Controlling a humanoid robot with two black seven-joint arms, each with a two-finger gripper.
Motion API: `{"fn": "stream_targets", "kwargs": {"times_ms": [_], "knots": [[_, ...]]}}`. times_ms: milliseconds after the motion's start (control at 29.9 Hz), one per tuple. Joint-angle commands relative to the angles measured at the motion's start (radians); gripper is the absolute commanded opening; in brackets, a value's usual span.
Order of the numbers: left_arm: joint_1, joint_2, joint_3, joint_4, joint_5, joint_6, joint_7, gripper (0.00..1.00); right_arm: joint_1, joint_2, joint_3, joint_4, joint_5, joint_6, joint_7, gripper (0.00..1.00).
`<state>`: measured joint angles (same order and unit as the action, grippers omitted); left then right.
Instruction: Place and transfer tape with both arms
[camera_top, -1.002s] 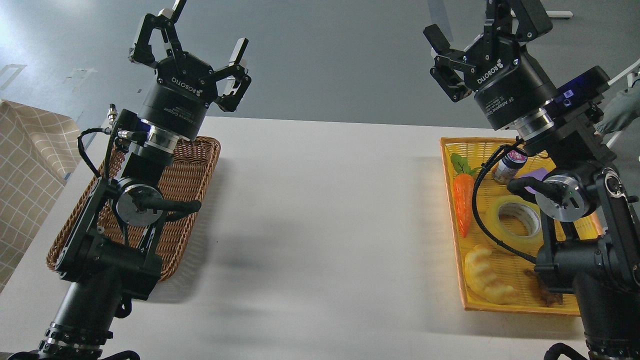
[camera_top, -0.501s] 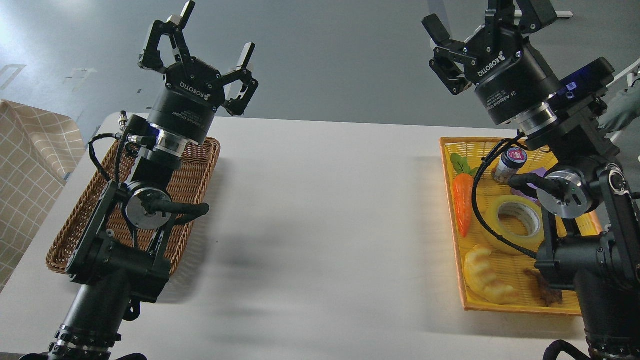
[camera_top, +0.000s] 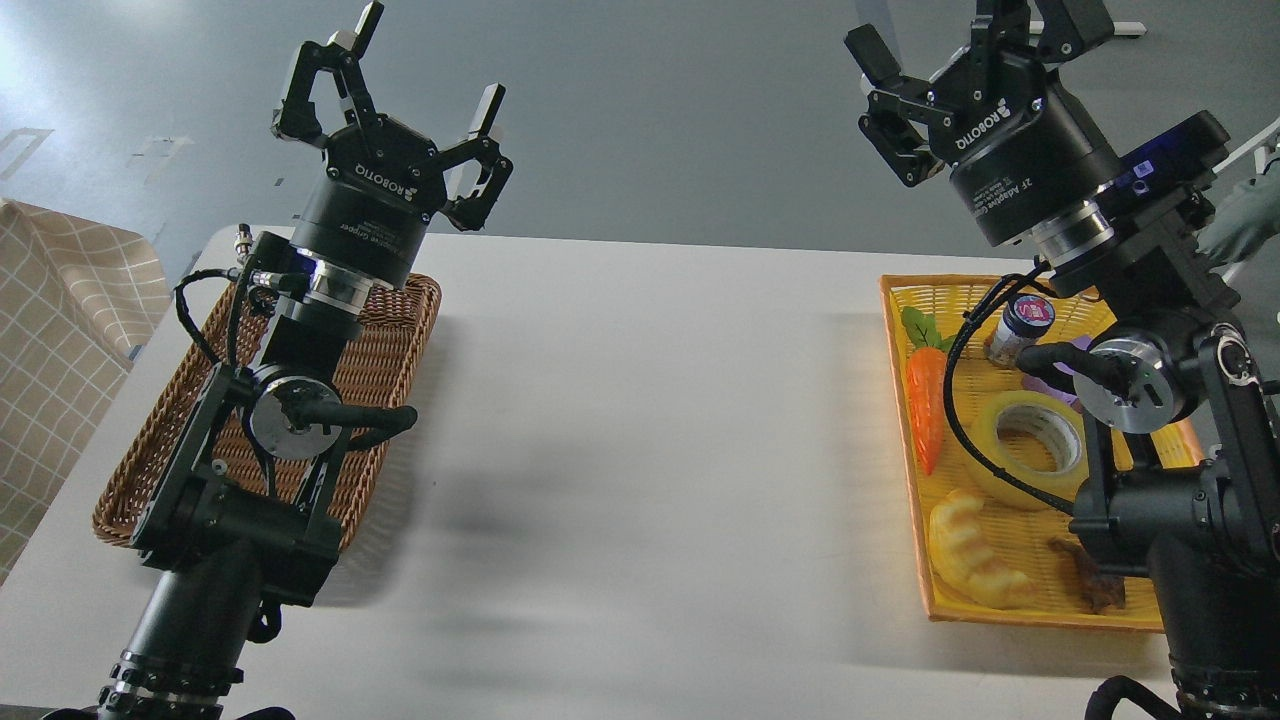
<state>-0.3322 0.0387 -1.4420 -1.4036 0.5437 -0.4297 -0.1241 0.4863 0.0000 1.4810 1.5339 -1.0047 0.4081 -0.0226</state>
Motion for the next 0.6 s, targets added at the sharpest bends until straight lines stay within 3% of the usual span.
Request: {"fn": "stream_targets", "kwargs": {"times_ms": [0,568], "knots": [[-0.001,0.001,0.0,0.0,0.001,0.0,0.0,0.99,0.0,0.0,0.004,0.002,0.001,-0.003,0.001,1.0],[-0.001,0.01,-0.001,0.0,0.001,0.0,-0.002,0.99,0.033,0.0,0.082,0.029,0.017,-0.028,0.001,1.0]]}}
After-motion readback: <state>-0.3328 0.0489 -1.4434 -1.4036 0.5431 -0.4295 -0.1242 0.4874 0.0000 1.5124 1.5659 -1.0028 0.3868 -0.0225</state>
